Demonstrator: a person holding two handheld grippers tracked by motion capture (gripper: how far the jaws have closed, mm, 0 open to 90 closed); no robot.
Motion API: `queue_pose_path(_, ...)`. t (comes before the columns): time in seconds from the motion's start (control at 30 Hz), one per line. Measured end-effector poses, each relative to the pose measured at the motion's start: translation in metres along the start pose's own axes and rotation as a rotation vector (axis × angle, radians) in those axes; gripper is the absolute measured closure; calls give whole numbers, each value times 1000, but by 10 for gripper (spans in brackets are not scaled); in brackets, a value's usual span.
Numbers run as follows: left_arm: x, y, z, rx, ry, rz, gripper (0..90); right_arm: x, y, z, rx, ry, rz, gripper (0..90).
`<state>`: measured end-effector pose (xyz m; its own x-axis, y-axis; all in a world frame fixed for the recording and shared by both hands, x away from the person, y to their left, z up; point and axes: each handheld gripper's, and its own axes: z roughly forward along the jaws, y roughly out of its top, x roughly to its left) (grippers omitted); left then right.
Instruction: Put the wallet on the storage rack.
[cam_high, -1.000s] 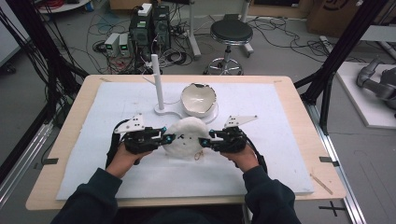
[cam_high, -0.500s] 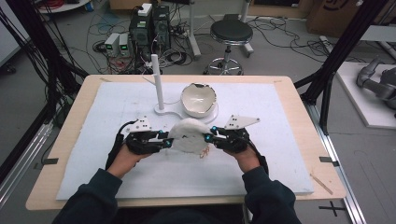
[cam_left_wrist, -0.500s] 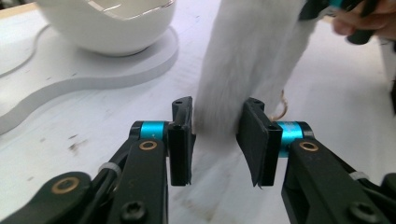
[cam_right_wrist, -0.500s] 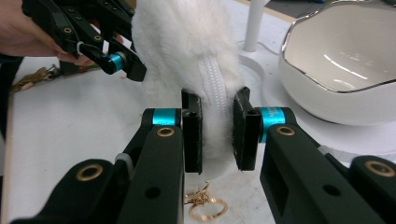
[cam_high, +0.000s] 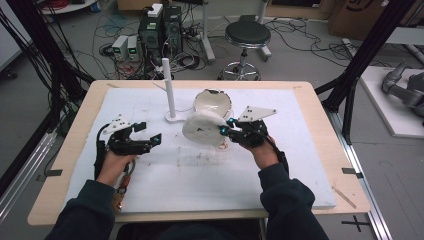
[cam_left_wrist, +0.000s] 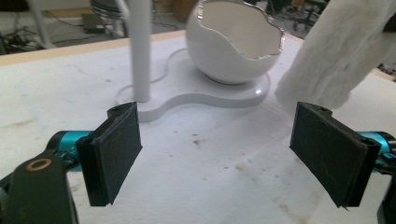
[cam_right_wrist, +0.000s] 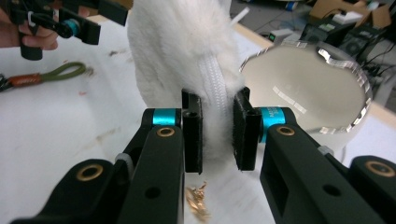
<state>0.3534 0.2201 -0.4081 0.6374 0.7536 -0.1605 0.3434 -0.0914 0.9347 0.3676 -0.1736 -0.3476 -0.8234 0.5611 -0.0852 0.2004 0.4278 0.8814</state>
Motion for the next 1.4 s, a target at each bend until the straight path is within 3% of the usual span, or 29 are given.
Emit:
queue_pose_path(0.13, 9, -2, -5, 12, 35, -9, 161, -6, 17, 2, -5, -8, -21, 775)
queue_pose_path(0.33, 14, -4, -7, 11, 46, -34, 161, -24, 56, 14, 14, -30, -63, 775)
queue_pose_path(0.43, 14, -5, -6, 10, 45, -35, 161, -30, 65, 19, 5, -30, -67, 775)
queue_pose_path(0.57, 14, -5, -6, 13, 38, -33, 161, -40, 79, 26, 0, -58, -89, 774)
queue_pose_path(0.6, 14, -5, -6, 14, 37, -34, 161, -46, 82, 30, 13, -99, -115, 774)
queue_pose_path(0.7, 14, -6, -6, 12, 37, -38, 161, -52, 80, 32, 14, -129, -129, 774)
queue_pose_path(0.77, 15, -6, -7, 13, 37, -43, 161, -62, 73, 35, 53, -182, -152, 775)
queue_pose_path(0.93, 16, -6, -7, 9, 39, -54, 162, -72, 64, 37, 101, -226, -170, 774)
queue_pose_path(0.97, 16, -7, -7, 12, 40, -53, 162, -73, 61, 38, 125, -246, -220, 774)
queue_pose_path(1.03, 16, -7, -7, 13, 41, -55, 162, -72, 60, 38, 134, -254, -239, 774)
queue_pose_path(1.07, 16, -7, -7, 13, 41, -55, 162, -70, 57, 40, 158, -267, -291, 774)
queue_pose_path(1.1, 16, -7, -7, 12, 41, -56, 162, -69, 56, 41, 171, -276, -312, 775)
queue_pose_path(1.2, 16, -7, -7, 13, 42, -58, 162, -68, 52, 43, 182, -278, -338, 776)
queue_pose_path(1.23, 16, -7, -7, 13, 43, -61, 162, -66, 49, 47, 225, -274, -362, 776)
queue_pose_path(1.4, 16, -7, -8, 15, 45, -64, 162, -58, 45, 63, 276, -261, -417, 776)
